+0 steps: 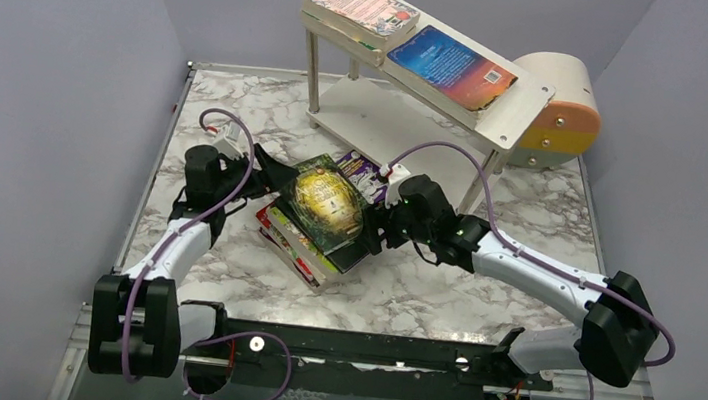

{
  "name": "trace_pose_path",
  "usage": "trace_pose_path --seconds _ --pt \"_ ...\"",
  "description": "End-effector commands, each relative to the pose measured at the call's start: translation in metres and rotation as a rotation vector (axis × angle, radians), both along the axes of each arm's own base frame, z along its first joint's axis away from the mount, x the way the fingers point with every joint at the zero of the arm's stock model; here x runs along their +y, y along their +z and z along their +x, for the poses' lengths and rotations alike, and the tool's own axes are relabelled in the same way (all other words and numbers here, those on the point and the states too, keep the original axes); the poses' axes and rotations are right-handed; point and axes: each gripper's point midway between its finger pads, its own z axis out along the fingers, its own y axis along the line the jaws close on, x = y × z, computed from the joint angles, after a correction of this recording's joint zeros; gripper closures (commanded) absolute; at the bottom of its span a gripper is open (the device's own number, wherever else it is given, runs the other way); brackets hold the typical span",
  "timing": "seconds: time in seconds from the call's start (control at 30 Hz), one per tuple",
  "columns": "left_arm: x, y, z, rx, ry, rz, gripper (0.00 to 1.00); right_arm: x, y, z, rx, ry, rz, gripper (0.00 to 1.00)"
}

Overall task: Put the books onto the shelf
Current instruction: Pick up the book from the center of the board.

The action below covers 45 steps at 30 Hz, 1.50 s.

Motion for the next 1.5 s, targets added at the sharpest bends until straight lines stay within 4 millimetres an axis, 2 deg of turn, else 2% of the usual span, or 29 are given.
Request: trace_pose_path --seconds 0.0,0.17,0.3,0.43,0.5,0.77,0.9,1.03,1.23,1.47 --pt "-0.004 0.003 0.004 -0.029 -0.029 -0.028 0.39 0.008 0.004 0.003 -0.023 0.011 0.009 0.27" --pt "-0.009 -0.003 0.007 -0.013 -0.059 -0.058 0.54 0.009 0.004 0.003 -0.024 0.009 0.009 0.27" --pt "-0.01 -0.006 0.008 -0.003 -0.065 -0.074 0.73 0.009 0.002 0.005 -0.027 0.008 0.0 0.27" --pt "-0.01 0.002 0.01 -0.016 -0.057 -0.087 0.94 0.01 0.002 0.006 -0.032 0.004 0.0 0.27" --pt "-0.007 0.009 0.012 -0.026 -0.043 -0.098 1.0 0.009 0.004 0.008 -0.039 0.0 0.002 0.27" --pt "0.009 0.058 0.035 -0.084 0.069 -0.179 1.0 0.005 0.012 0.011 -0.066 -0.024 0.007 0.27" --pt "0.016 0.083 0.054 -0.115 0.131 -0.243 1.0 0.0 0.018 0.009 -0.08 -0.036 0.015 0.27" --pt "0.024 0.098 0.076 -0.134 0.195 -0.301 1.0 -0.006 0.026 0.008 -0.099 -0.051 0.025 0.27" --pt "0.031 0.104 0.107 -0.142 0.241 -0.39 1.0 -0.016 0.036 0.007 -0.126 -0.074 0.027 0.27" --pt "0.023 0.107 0.136 -0.172 0.214 -0.477 1.0 -0.022 0.037 0.005 -0.127 -0.089 0.027 0.27"
